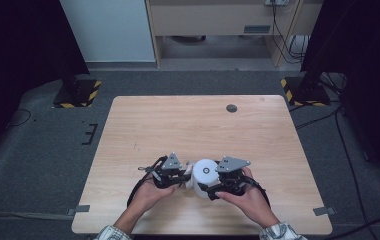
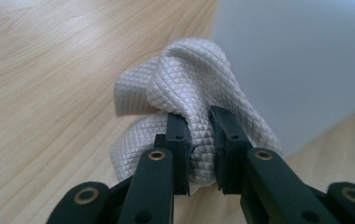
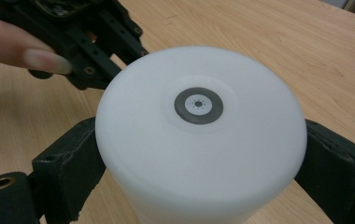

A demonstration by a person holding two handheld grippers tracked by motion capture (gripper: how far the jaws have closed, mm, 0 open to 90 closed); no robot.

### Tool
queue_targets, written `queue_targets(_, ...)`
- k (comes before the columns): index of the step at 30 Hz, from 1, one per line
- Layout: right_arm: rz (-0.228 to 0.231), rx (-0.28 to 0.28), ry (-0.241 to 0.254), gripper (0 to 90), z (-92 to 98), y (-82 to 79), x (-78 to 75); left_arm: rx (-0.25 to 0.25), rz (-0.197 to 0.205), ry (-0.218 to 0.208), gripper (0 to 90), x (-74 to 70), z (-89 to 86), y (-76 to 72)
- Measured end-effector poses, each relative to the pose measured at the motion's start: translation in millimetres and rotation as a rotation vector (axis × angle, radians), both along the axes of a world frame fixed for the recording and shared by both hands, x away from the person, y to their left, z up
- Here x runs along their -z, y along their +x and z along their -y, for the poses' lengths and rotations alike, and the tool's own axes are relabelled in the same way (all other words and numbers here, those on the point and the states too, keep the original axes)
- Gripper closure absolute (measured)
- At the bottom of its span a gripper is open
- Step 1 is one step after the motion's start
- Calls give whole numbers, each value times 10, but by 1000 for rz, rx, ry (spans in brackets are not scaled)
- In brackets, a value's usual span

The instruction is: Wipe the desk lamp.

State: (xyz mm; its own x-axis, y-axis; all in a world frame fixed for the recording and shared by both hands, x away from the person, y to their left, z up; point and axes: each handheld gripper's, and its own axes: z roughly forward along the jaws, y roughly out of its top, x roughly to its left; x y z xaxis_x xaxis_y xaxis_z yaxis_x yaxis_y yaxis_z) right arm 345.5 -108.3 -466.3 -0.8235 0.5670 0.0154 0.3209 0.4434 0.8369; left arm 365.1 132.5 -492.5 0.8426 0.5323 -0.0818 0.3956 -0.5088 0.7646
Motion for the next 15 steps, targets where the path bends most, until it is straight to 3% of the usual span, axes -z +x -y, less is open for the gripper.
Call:
queue_targets(6, -1, 5, -4, 92, -10, -6, -3, 15, 19, -23, 777, -97, -63, -191)
queue_targets(12, -2, 5, -7, 92, -9, -4, -4, 13, 65, -89, 777, -345, -106, -282)
queue_targets(15, -3, 5, -9, 92, -10, -3, -6, 20, 92, -77, 777, -432, -89, -304)
